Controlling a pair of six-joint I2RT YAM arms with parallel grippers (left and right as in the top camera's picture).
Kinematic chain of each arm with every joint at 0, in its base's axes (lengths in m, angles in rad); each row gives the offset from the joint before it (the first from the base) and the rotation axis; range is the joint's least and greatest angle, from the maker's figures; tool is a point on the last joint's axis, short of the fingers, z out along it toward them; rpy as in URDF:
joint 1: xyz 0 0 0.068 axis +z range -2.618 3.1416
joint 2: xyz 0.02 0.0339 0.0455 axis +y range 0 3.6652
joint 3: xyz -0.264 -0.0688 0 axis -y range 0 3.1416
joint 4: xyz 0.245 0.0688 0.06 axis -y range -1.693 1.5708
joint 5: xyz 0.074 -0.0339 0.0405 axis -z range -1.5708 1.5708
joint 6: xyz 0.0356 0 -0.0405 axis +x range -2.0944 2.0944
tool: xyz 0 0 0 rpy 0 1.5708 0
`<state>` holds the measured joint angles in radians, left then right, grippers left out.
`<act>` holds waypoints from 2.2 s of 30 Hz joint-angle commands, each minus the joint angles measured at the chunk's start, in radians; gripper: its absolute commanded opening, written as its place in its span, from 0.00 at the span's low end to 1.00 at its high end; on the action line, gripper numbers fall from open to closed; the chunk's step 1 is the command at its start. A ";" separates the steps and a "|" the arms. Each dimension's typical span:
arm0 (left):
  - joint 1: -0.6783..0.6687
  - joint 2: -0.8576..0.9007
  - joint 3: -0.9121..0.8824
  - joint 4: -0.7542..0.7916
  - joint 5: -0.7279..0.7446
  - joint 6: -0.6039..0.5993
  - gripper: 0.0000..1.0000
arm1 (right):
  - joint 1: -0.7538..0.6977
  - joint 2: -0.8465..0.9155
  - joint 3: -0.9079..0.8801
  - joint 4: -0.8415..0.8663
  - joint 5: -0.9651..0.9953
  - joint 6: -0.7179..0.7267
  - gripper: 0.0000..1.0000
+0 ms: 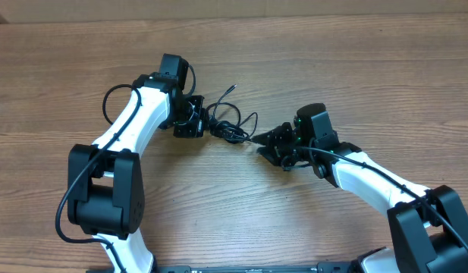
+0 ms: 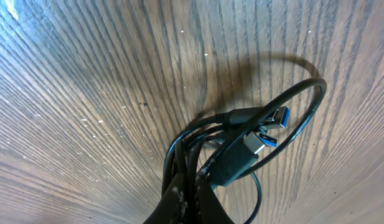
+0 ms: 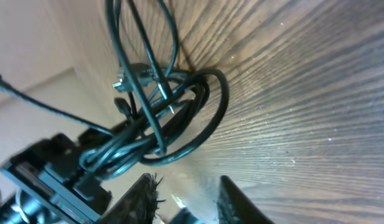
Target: Untangle cables
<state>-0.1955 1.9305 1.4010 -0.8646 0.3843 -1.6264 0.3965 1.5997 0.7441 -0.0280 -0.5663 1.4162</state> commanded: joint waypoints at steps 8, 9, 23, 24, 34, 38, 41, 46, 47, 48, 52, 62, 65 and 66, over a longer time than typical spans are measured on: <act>-0.001 -0.023 0.009 -0.008 0.010 0.034 0.04 | 0.084 0.002 0.002 0.042 0.079 0.050 0.29; -0.002 -0.023 0.009 -0.014 0.014 0.033 0.04 | 0.095 0.002 0.002 0.042 0.093 0.050 0.31; -0.001 -0.023 0.009 -0.111 0.116 0.033 0.04 | 0.214 0.002 0.002 0.135 0.374 0.070 0.38; -0.001 -0.023 0.009 -0.113 0.125 0.033 0.04 | 0.217 0.002 0.002 0.135 0.387 0.073 0.38; -0.001 -0.023 0.009 -0.111 0.137 0.033 0.04 | 0.230 0.013 0.002 0.137 0.435 0.073 0.37; -0.001 -0.023 0.009 -0.111 0.137 0.033 0.04 | 0.245 0.031 0.002 0.164 0.435 0.073 0.37; -0.001 -0.023 0.009 -0.111 0.136 0.033 0.04 | 0.251 0.034 0.002 0.184 0.435 0.073 0.37; -0.001 -0.023 0.009 -0.111 0.133 0.033 0.04 | 0.252 0.034 0.002 0.188 0.435 0.073 0.37; -0.001 -0.023 0.009 -0.111 0.133 0.033 0.04 | 0.253 0.034 0.002 0.188 0.436 0.073 0.37; -0.001 -0.023 0.009 -0.111 0.133 0.033 0.04 | 0.256 0.034 0.002 0.187 0.436 0.072 0.37; -0.001 -0.023 0.009 -0.111 0.133 0.033 0.04 | 0.272 0.034 0.002 0.188 0.482 0.073 0.37; -0.001 -0.023 0.009 -0.111 0.132 0.033 0.04 | 0.278 0.035 0.002 0.207 0.525 0.073 0.37; -0.001 -0.023 0.009 -0.110 0.132 0.033 0.04 | 0.278 0.035 0.002 0.207 0.529 0.073 0.38; -0.001 -0.023 0.009 -0.110 0.132 0.033 0.04 | 0.278 0.035 0.002 0.207 0.533 0.073 0.38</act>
<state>-0.1955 1.9305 1.4010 -0.9726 0.4984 -1.6131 0.6704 1.6264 0.7441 0.1661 -0.0673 1.4887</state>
